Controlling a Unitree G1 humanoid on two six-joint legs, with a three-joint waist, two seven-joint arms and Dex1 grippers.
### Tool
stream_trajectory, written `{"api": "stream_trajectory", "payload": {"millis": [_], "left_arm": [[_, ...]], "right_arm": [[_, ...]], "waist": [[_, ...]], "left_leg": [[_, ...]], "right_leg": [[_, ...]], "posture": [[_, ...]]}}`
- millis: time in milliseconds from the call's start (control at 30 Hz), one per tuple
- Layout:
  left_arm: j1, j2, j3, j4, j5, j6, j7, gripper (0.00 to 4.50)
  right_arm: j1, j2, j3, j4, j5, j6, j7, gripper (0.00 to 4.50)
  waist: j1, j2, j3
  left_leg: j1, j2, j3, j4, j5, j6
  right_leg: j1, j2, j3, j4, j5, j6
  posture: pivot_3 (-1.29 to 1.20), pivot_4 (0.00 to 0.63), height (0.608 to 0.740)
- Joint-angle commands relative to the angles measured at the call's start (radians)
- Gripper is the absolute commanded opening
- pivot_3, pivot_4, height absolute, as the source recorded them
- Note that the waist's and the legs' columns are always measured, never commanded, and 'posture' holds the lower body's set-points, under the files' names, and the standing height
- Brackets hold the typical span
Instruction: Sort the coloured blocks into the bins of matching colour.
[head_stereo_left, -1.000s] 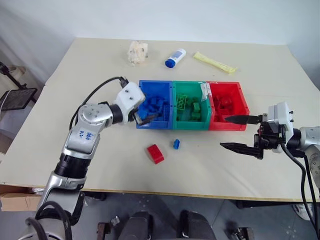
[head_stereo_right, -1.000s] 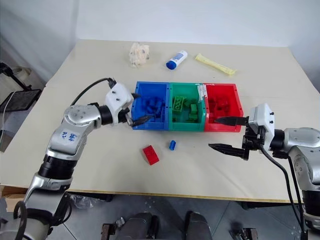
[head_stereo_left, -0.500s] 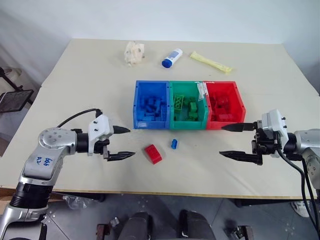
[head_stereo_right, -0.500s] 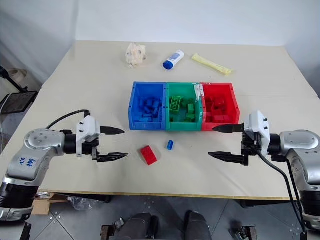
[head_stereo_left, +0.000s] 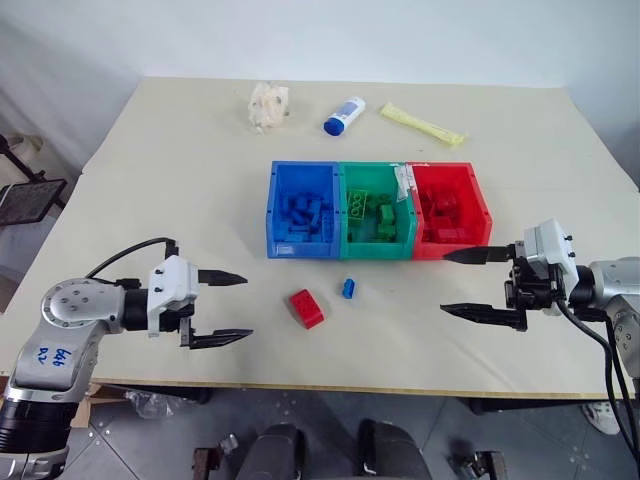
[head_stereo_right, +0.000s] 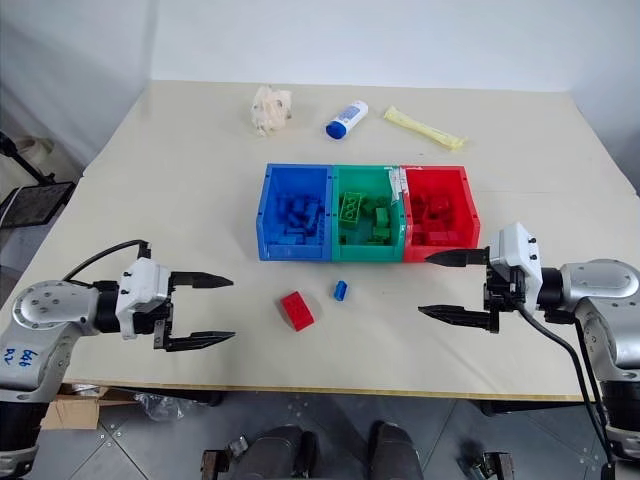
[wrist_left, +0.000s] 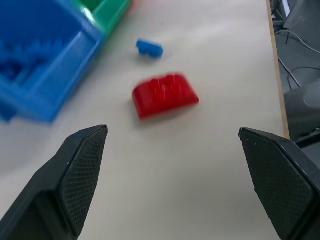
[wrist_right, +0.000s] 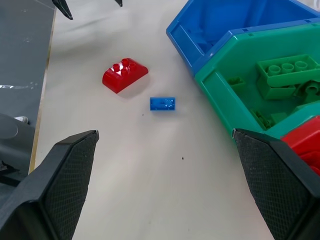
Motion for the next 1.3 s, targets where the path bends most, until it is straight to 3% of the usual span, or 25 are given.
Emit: {"api": "stream_trajectory", "payload": {"millis": [33, 300, 633, 900, 1000, 1233, 1300], "left_arm": [[-0.109, -0.058, -0.118, -0.096, 0.018, 0.096, 0.073, 4.48], [-0.315, -0.244, -0.316, -0.019, 0.184, 0.133, 0.248, 4.48], [-0.484, -0.341, -0.529, 0.11, 0.385, 0.199, 0.291, 4.48], [-0.549, -0.396, -0.587, 0.223, 0.482, 0.175, 0.309, 4.48], [-0.552, -0.409, -0.596, 0.247, 0.496, 0.163, 0.299, 3.92], [-0.574, -0.437, -0.613, 0.316, 0.549, 0.141, 0.299, 1.74], [-0.576, -0.438, -0.608, 0.319, 0.55, 0.136, 0.295, 1.47]], "right_arm": [[-0.012, -0.01, -0.014, -0.017, -0.001, -0.012, -0.002, 4.5], [0.023, 0.007, -0.022, -0.053, -0.003, -0.008, -0.044, 4.5], [0.109, 0.025, -0.053, -0.132, 0.02, 0.0, -0.117, 4.5], [0.144, 0.035, -0.073, -0.16, 0.044, -0.008, -0.133, 4.5], [0.152, 0.036, -0.076, -0.163, 0.043, -0.012, -0.142, 4.5], [0.171, 0.034, -0.093, -0.174, 0.051, -0.015, -0.152, 4.5], [0.179, 0.04, -0.101, -0.176, 0.057, -0.022, -0.153, 4.5]], "waist": [[0.005, 0.0, 0.0], [0.002, 0.0, 0.0], [0.011, -0.001, 0.0], [0.017, -0.001, 0.0], [0.021, -0.001, 0.0], [0.03, -0.001, 0.0], [0.029, -0.001, 0.0]], "left_leg": [[0.0, 0.0, 0.0, 0.0, 0.0, 0.0], [0.0, -0.001, 0.001, 0.001, 0.0, 0.001], [-0.001, -0.002, 0.002, 0.002, 0.001, 0.001], [-0.001, -0.002, 0.002, 0.002, 0.001, 0.002], [-0.001, -0.002, 0.003, 0.002, 0.001, 0.002], [-0.001, -0.002, 0.003, 0.003, 0.001, 0.002], [-0.001, -0.002, 0.002, 0.003, 0.001, 0.002]], "right_leg": [[0.0, 0.0, 0.0, 0.0, 0.0, 0.0], [0.0, 0.004, 0.0, 0.002, 0.0, 0.001], [0.0, 0.005, 0.0, 0.002, 0.0, 0.001], [0.0, 0.005, 0.0, 0.001, 0.0, 0.001], [0.0, 0.005, 0.0, 0.001, 0.0, 0.001], [0.0, 0.005, 0.0, 0.001, 0.0, 0.001], [0.001, 0.004, 0.0, 0.002, 0.0, 0.001]], "posture": [[0.0, 0.15, 0.74], [0.0, 0.15, 0.74], [0.0, 0.15, 0.74], [0.0, 0.15, 0.74], [0.0, 0.15, 0.74], [0.0, 0.15, 0.74], [0.0, 0.15, 0.74]]}}
